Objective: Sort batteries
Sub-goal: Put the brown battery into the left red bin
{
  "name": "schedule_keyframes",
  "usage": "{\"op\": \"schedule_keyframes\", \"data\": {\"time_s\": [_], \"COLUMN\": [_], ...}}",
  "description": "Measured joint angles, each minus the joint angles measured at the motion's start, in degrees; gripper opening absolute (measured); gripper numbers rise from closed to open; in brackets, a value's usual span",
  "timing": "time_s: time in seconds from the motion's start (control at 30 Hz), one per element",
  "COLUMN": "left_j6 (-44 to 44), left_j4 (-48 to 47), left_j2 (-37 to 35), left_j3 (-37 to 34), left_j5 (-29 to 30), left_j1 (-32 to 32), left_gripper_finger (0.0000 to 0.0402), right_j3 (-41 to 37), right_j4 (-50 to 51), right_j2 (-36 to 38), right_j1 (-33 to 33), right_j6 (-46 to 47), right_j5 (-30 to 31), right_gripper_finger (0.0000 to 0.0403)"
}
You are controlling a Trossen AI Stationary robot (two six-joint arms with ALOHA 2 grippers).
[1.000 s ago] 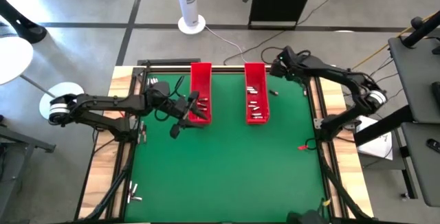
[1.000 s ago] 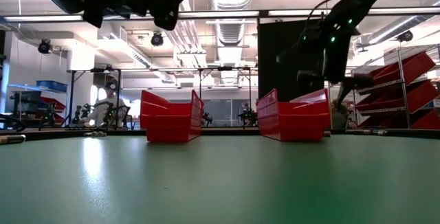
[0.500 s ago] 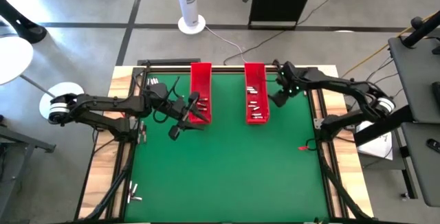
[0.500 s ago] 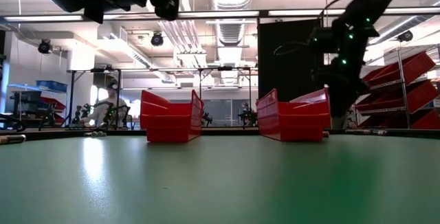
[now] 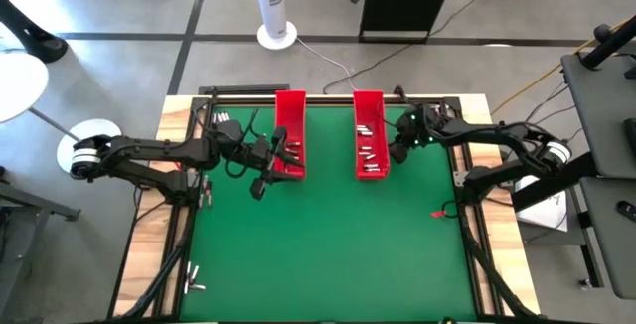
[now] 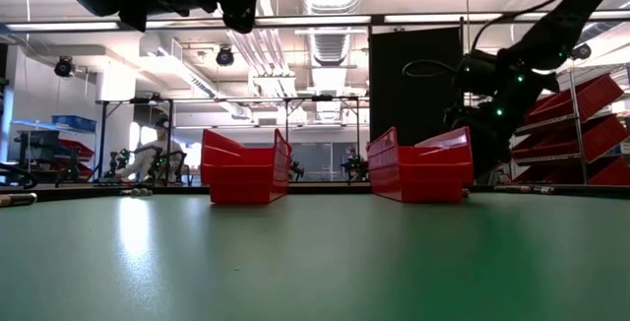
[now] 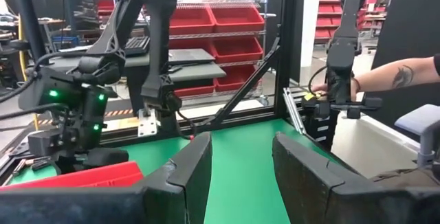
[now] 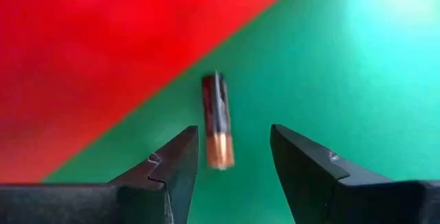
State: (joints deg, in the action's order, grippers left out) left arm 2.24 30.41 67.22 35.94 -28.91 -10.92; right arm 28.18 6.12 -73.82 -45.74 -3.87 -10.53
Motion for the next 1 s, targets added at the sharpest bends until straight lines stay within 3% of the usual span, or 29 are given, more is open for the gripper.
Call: {"op": "schedule_keyframes", "data": {"time_s": [0.23,0.6,0.8,1.0], "left_j6": [0.0,-0.6,-3.9,-5.2], "left_j4": [0.0,-0.6,-0.6,-0.6], "left_j2": [0.0,0.1,0.1,0.1], "left_j3": [0.0,0.0,0.0,0.0], "left_j5": [0.1,4.4,4.6,10.2], "left_j1": [0.0,0.0,0.3,1.9], "left_gripper_finger": [0.0134,0.0134,0.0134,0.0134], "right_j3": [-6.4,-14.6,-13.9,-12.8], "right_j4": [-8.1,-27.0,-28.0,-31.9], "right_j2": [-0.4,-0.7,-2.6,-6.2], "right_j1": [0.0,0.9,0.9,0.9], "right_j6": [-0.8,-1.2,-5.9,-7.3], "right_j5": [0.3,-1.4,-1.6,-2.1], "right_gripper_finger": [0.0168,0.0093,0.0112,0.0149]}}
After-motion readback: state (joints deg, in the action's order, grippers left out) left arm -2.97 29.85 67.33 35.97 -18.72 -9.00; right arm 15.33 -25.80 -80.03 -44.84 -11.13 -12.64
